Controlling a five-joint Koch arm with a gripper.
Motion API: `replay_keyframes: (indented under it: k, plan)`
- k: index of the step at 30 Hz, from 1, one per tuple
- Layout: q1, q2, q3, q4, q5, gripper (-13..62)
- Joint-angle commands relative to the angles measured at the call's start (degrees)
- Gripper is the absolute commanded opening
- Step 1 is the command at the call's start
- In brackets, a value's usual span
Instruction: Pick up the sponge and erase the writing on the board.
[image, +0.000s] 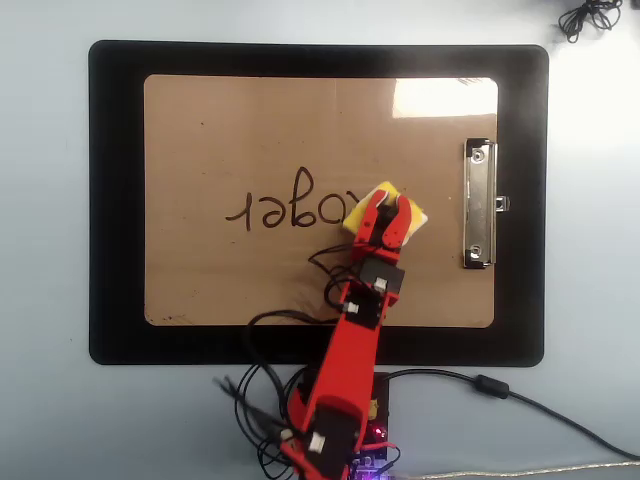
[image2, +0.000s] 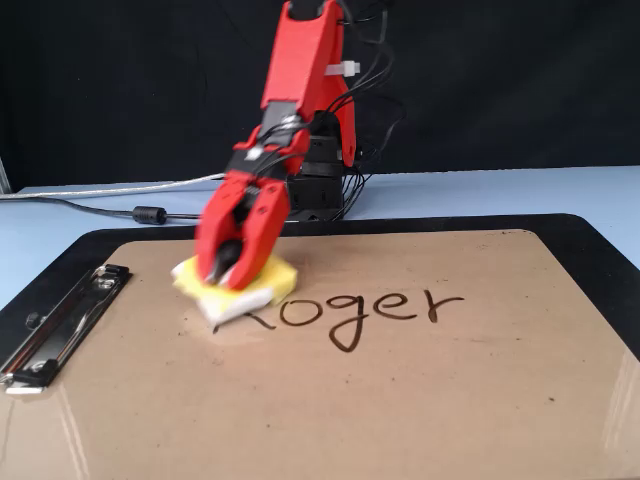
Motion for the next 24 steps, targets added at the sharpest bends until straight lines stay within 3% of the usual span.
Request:
replay_keyframes:
  k: [1,3,10,14,16,21,24]
  plan:
    - [2.29,-6.94,-4.66,-8.00,-3.25,-8.0]
    - [4.31,-6.68,-2.99,-10.81,-3.34,-8.0]
    - [7.73,15.12,21.01,-13.89,-3.25,-8.0]
    - [8.26,20.39,26.37,-13.97,-3.25,-8.0]
    - [8.17,18.54,25.58,-14.06,-3.34,-8.0]
    - [7.47,-2.90,4.13,-14.59,-3.60,-8.0]
    - [7.91,-9.23,-1.67,-16.96,-3.60,-8.0]
